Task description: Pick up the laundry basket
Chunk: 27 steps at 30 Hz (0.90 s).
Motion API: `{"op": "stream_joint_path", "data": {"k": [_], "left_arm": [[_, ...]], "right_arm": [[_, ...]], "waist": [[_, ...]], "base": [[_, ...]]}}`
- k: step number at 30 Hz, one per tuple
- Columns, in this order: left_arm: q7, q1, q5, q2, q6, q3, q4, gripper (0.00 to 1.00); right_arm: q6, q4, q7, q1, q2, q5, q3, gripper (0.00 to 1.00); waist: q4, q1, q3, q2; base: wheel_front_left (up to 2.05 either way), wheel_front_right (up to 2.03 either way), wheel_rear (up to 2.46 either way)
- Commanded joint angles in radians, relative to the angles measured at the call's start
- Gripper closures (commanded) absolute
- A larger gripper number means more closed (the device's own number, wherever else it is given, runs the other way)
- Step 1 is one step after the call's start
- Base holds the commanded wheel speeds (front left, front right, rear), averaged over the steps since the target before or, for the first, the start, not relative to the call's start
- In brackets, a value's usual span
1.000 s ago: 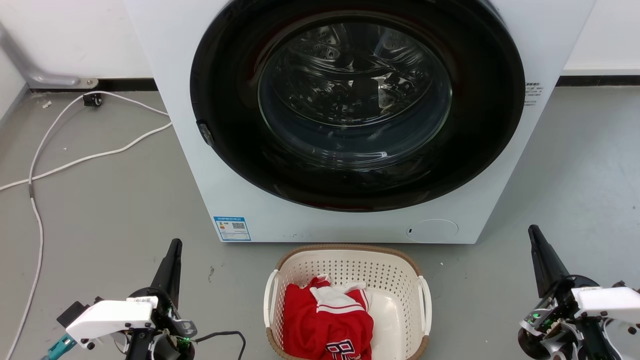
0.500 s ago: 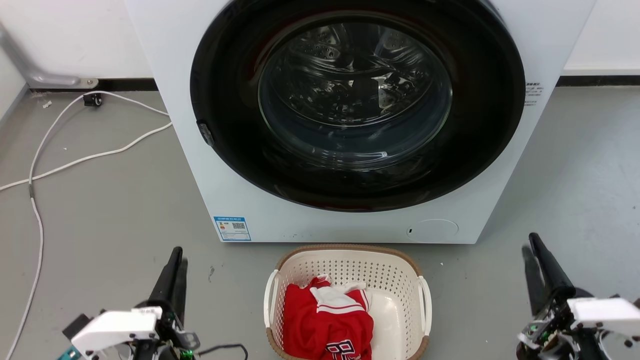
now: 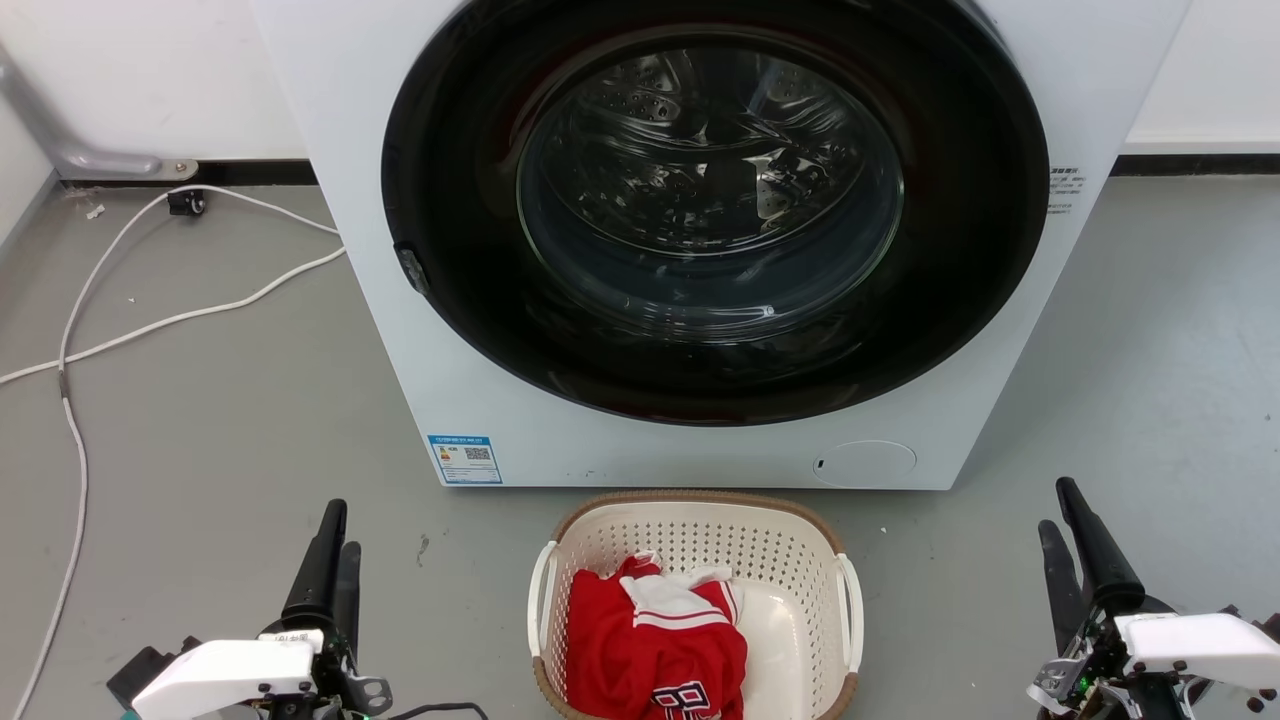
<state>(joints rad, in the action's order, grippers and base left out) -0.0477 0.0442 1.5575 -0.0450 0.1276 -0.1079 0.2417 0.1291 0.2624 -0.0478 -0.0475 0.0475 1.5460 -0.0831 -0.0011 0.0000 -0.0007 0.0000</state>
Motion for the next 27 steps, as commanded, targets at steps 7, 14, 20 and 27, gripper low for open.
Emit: {"op": "stream_joint_path", "data": {"k": [7, 14, 20, 27], "left_arm": [[0.037, -0.005, -0.087, -0.004, 0.001, -0.033, -0.024, 0.0], [0.065, -0.008, -0.191, -0.004, -0.003, -0.063, -0.063, 0.0], [0.088, -0.02, -0.336, -0.005, -0.002, -0.055, -0.136, 0.0], [0.113, -0.042, -0.507, -0.005, -0.034, -0.023, -0.212, 0.0]], "right_arm": [[0.002, -0.031, 0.035, -0.014, 0.003, -0.153, -0.027, 0.0], [0.002, -0.089, 0.064, -0.015, 0.003, -0.344, -0.043, 0.0], [0.002, -0.145, 0.087, -0.012, 0.004, -0.515, -0.029, 0.0], [0.002, -0.208, 0.112, -0.006, 0.004, -0.698, -0.009, 0.0]], "waist": [[-0.001, 0.0, -0.002, 0.0], [0.0, 0.0, -0.002, 0.0], [0.0, 0.0, -0.001, 0.0], [-0.002, 0.0, -0.001, 0.0]], "base": [[0.0, 0.0, 0.0], [0.0, 0.0, 0.0], [0.0, 0.0, 0.0], [0.0, 0.0, 0.0]]}}
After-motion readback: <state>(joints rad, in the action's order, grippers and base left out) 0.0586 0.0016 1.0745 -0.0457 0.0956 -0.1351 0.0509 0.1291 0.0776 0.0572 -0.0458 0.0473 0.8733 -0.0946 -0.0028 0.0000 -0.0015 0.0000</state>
